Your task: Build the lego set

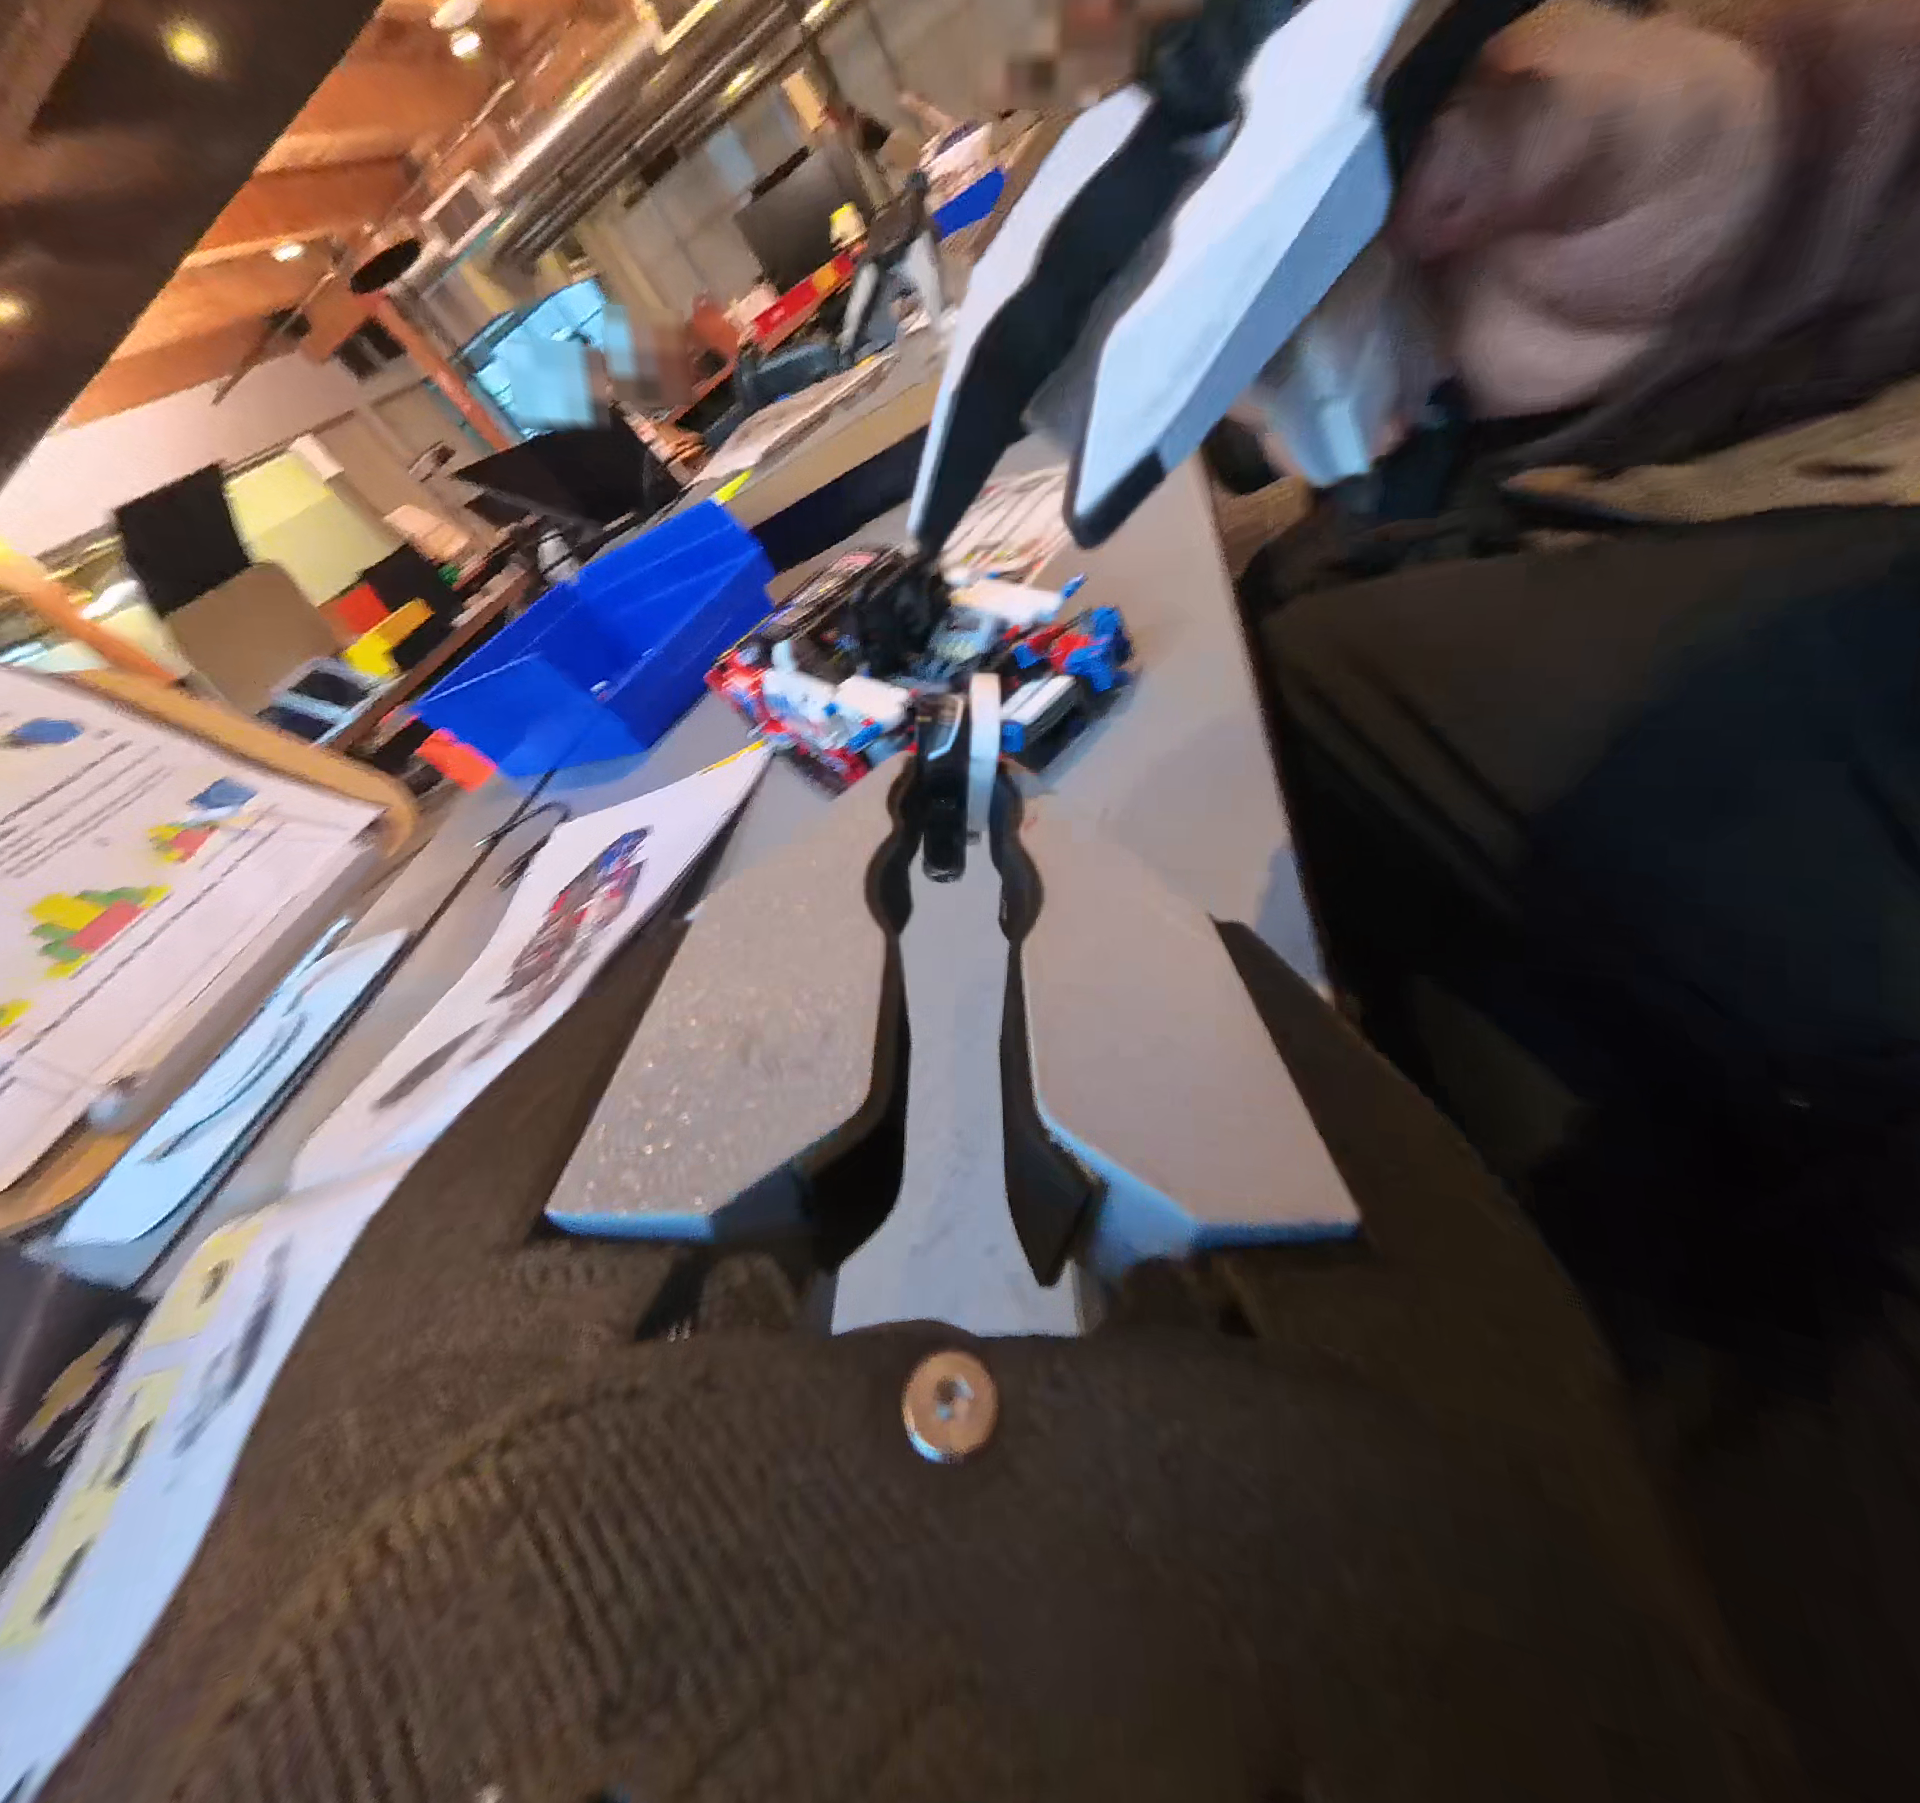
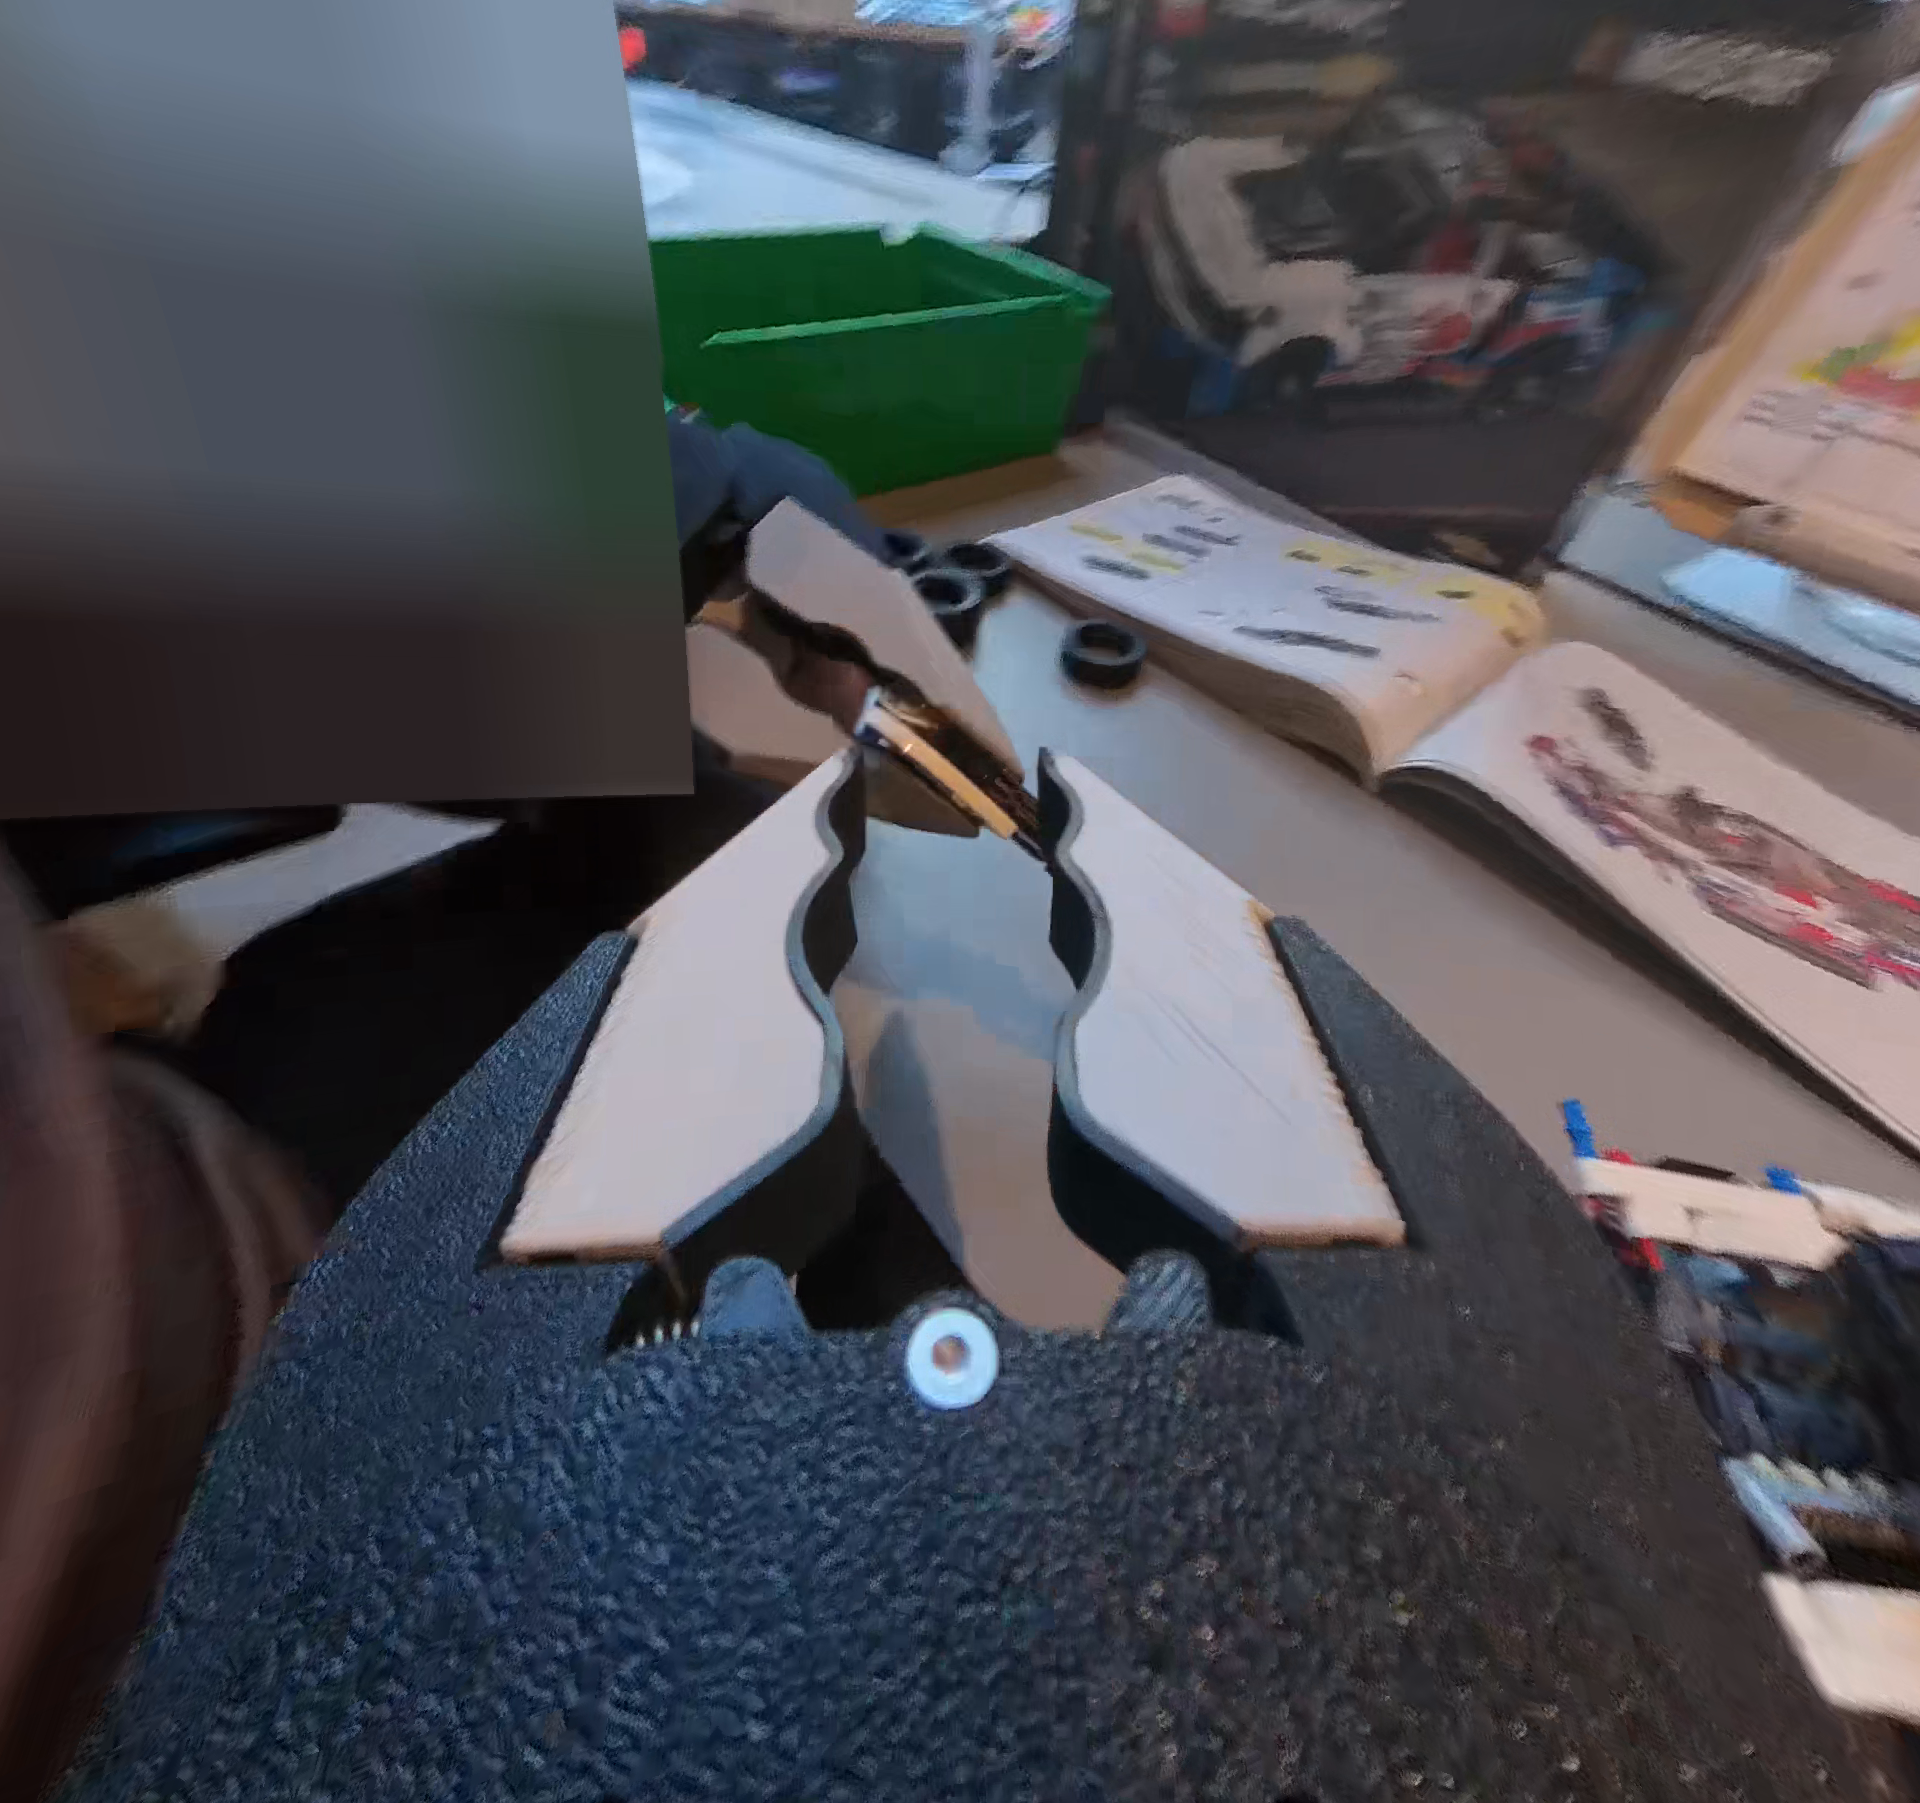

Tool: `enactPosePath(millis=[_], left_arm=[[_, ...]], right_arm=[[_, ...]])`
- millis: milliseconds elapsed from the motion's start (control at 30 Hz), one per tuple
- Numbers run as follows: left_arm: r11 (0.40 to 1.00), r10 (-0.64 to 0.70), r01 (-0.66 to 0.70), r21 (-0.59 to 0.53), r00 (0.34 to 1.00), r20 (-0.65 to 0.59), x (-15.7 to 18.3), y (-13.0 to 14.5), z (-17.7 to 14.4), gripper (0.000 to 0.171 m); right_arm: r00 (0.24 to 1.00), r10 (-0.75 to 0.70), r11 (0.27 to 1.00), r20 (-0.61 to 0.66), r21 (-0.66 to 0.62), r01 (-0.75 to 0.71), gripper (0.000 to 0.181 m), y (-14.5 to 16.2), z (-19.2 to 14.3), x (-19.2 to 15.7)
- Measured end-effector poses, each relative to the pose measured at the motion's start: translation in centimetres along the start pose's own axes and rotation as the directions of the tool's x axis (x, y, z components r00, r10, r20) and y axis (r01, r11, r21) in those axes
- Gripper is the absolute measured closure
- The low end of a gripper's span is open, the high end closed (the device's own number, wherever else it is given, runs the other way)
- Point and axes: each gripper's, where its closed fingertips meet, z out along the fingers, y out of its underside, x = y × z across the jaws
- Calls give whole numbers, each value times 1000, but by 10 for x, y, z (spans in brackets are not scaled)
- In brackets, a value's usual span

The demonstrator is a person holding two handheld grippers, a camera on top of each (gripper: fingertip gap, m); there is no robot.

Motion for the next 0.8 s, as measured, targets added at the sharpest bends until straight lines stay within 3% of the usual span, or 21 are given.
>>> enactPosePath(millis=[100, 233, 500, 567, 667, 800], left_arm=[[1000, 1, -2, -6, 996, -93, 17, 1, 3, 162], [999, 48, -47, 10, 985, -166, 34, 1, 6, 162], [990, 136, -138, 13, 947, -291, 61, 6, 8, 162], [987, 156, -163, 4, 936, -315, 67, 9, 8, 161], [982, 175, -189, -7, 925, -338, 72, 12, 8, 162], [979, 176, -202, -34, 914, -366, 77, 16, 8, 162]], right_arm=[[985, -44, 995, 165, -84, 59, 146, 6, -4, -15], [962, -98, 982, 256, -133, 136, 151, 4, -11, -19], [767, -114, 912, 631, -239, 332, 152, 16, -17, -48], [690, -134, 855, 711, -269, 443, 152, 23, -13, -58], [591, -194, 712, 783, -302, 634, 149, 38, -5, -68], [483, -229, 556, 845, -294, 777, 148, 49, -1, -78]])
